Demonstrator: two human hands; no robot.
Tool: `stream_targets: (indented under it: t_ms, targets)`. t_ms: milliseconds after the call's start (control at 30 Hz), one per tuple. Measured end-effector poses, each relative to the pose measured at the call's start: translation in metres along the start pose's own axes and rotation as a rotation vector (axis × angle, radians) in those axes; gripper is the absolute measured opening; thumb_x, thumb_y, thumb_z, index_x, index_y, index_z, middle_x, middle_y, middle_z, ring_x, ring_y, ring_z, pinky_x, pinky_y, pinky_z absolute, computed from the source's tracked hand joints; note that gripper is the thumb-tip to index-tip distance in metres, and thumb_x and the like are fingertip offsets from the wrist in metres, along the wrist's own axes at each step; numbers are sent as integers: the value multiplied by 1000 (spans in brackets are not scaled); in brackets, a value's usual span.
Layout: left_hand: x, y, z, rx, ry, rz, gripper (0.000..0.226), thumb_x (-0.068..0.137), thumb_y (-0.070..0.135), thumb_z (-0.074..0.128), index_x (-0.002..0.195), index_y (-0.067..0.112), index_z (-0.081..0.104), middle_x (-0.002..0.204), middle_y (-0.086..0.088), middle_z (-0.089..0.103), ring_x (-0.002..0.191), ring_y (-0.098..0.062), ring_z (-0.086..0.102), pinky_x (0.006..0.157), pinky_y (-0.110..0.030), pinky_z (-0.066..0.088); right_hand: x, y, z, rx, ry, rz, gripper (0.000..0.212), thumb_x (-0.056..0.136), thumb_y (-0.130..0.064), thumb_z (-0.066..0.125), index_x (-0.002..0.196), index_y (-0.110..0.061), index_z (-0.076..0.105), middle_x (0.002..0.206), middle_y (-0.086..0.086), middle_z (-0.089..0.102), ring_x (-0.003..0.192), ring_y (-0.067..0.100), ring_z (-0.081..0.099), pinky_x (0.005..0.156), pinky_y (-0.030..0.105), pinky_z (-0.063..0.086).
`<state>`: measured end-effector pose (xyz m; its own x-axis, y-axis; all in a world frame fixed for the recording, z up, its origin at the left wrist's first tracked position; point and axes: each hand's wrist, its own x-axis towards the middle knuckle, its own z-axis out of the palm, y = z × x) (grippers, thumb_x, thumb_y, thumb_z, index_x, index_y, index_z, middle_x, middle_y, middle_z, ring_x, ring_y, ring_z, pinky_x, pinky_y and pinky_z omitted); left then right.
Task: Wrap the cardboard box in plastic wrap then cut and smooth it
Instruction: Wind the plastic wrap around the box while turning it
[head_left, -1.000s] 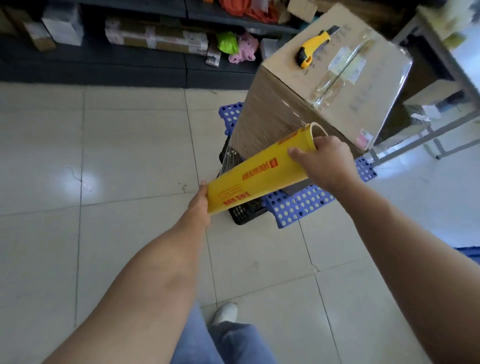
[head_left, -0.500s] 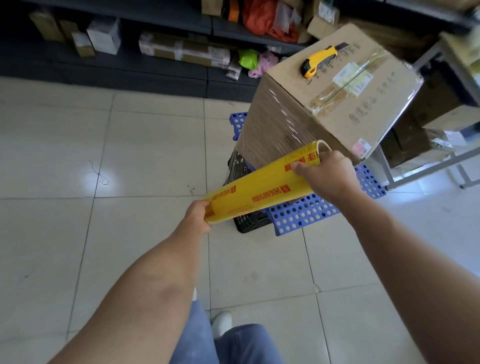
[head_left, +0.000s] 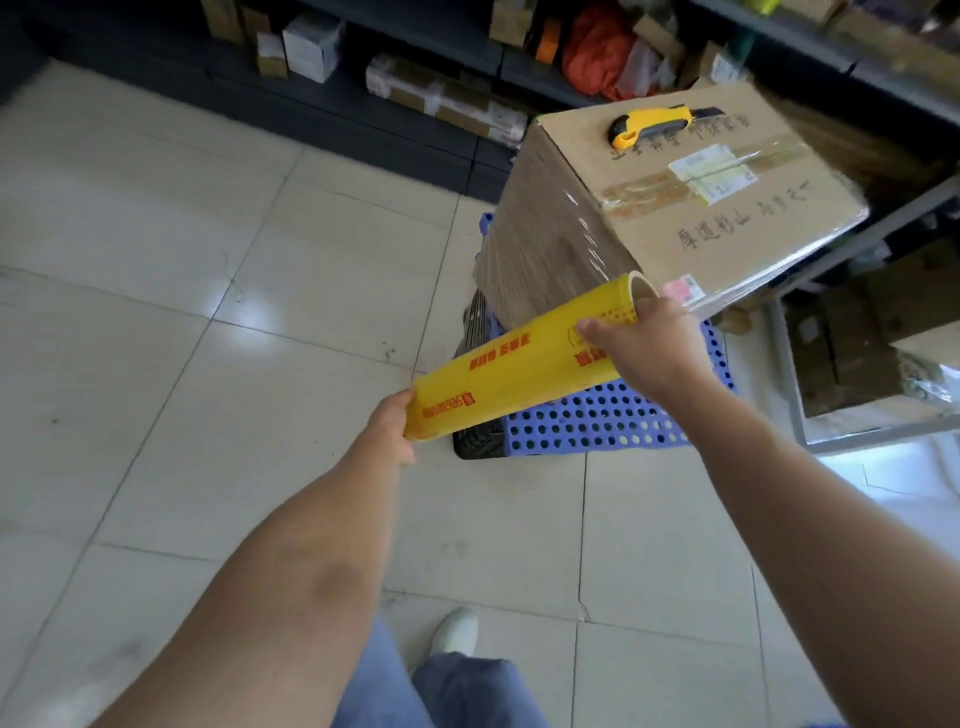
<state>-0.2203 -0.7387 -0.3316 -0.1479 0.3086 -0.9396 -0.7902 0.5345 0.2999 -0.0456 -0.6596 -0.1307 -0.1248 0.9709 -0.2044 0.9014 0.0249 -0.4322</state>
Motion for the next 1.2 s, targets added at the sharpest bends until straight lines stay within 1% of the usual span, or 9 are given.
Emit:
stream_targets:
  t_ms: [133,267,400,533,767,900,967,1100,1200]
  targets:
    - [-1,-39,4,-95,-30,14,57,92,26,54,144,19,31,148,-7,35,134,-25,38,114,-49,16,-5,30,-8,2,-51,-23,32,78,-24,64,95,3,61,87,20,69,63,26,56,67,47,55]
    - [-4,-56,13,-52,-40,31,51,89,50,51,133,26,44,133,-3,52,120,-22,50,111,-44,20,-8,42,-15,-36,-41,-23,53,80,-59,59,98,-10,63,88,7,69,77,23,65,71,42,57]
    - [2,-61,24,40,37,52,63,87,63,46,131,17,42,123,-9,49,116,-26,49,108,-42,30,-4,43,-23,-127,-26,-22,50,83,-58,58,102,-12,62,86,6,66,72,20,63,62,35,56]
    - [-7,-61,30,52,23,56,29,93,43,47,100,15,50,101,-12,56,99,-27,52,86,-34,43,4,48,-29,-104,-99,7,44,83,-47,64,108,-12,54,87,7,64,75,24,64,67,40,58]
    - [-4,-82,42,-3,65,86,31,96,18,45,126,11,49,120,-13,53,103,-27,53,87,-37,39,15,84,-34,-66,-180,-14,32,81,-27,69,102,-8,56,74,4,53,58,16,47,49,27,40]
    - [-3,-111,64,-69,82,61,34,94,23,41,125,13,50,122,-12,56,99,-26,53,86,-39,34,22,98,-43,-121,-211,-121,34,81,-45,67,86,-16,51,62,-1,44,49,12,39,45,26,34]
    - [-4,-128,80,-139,84,64,30,94,34,42,117,18,51,123,-10,57,101,-25,53,97,-41,33,25,107,-50,-165,-207,-194,37,84,-48,63,81,-12,52,62,-1,44,50,12,40,45,25,33]
    - [-10,-164,108,-237,89,77,51,94,55,41,131,22,46,116,-3,56,122,-26,52,107,-43,29,30,130,-66,-233,-250,-319,32,85,-37,64,73,-13,47,66,2,48,56,16,45,48,27,34]
    - [-19,-184,120,-299,83,87,40,95,48,42,126,22,48,111,-6,57,110,-27,58,98,-39,36,35,142,-78,-189,-333,-372,22,81,-23,65,88,-4,56,74,9,55,62,21,50,57,35,46]
